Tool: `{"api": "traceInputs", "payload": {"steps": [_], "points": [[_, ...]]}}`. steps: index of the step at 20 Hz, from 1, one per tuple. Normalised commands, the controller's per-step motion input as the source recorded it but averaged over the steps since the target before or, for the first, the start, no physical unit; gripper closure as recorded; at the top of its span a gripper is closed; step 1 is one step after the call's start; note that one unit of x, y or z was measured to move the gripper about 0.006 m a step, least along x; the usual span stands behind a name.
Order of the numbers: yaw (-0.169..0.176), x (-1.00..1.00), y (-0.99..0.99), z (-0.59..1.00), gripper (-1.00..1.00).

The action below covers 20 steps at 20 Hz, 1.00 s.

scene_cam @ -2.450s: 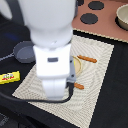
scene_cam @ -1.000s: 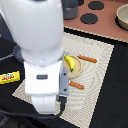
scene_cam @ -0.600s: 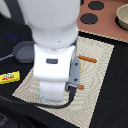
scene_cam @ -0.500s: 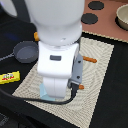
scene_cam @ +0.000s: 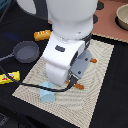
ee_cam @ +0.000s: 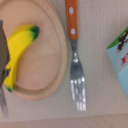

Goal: Interact with the objects in diverse but meaningful ways.

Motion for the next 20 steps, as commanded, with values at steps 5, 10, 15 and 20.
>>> {"api": "traceInputs", "payload": {"steps": [5, 10, 15, 20], "points": [[-0.072, -0.04, 0.35, -0.26, -1.00], [-0.060, -0.17, 0.46, -0.32, -1.00], [-0.040, -0.28, 0.48, -0.29, -1.00], [-0.026, -0.31, 0.47, -0.09, -1.00]]}}
